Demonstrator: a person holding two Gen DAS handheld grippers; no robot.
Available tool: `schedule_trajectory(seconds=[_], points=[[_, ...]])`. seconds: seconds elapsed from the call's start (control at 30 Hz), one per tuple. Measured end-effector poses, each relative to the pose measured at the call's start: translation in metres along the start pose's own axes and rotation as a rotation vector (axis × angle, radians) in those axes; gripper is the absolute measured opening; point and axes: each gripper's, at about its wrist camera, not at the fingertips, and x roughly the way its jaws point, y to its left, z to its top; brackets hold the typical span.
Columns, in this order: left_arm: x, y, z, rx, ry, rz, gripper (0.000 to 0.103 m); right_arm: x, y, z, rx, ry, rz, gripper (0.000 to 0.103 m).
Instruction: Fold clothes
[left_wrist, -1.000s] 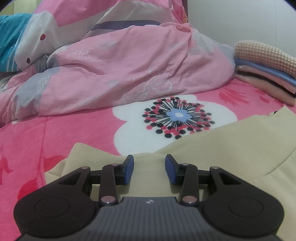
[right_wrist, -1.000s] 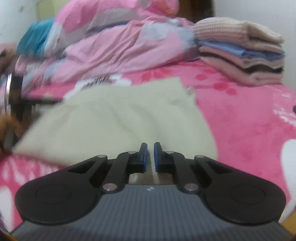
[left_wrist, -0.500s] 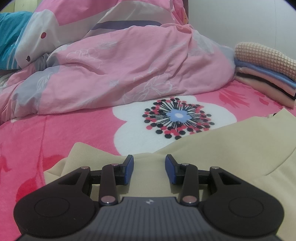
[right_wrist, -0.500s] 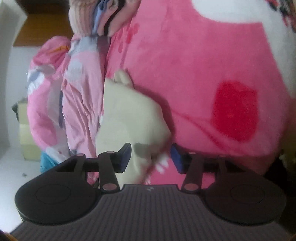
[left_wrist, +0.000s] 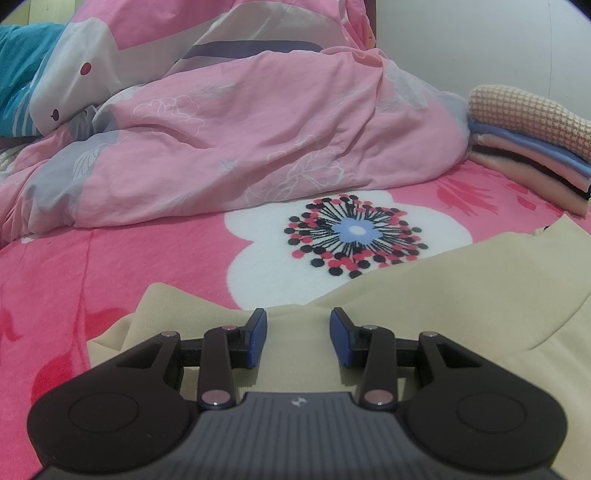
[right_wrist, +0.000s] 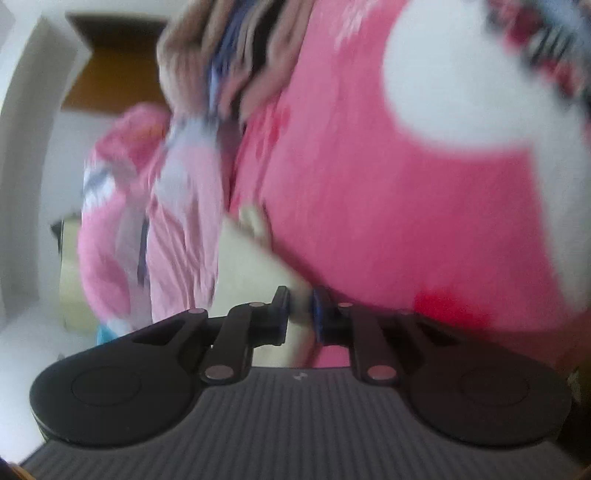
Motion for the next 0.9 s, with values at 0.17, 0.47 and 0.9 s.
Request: schedule_trajectory(seconds=[0.17,0.47,0.9], points=[[0.000,0.000,0.000,0.001,0.000,0.000,0.039,-0.023,0.023,0.010,-0.079,-0.085,0.041,0.017],[-0.002,0.002,0.002,-0.007,0.003,-0.009,0.040,0.052,0.092,-0.080,-0.846,0.134,-0.117,0.011],[-0.148,-0.019,0.002,0.067,-0.155,-0.163,0.043,0.040,0.179,-0.146,-1.105,0.097,-0.009,0.014]])
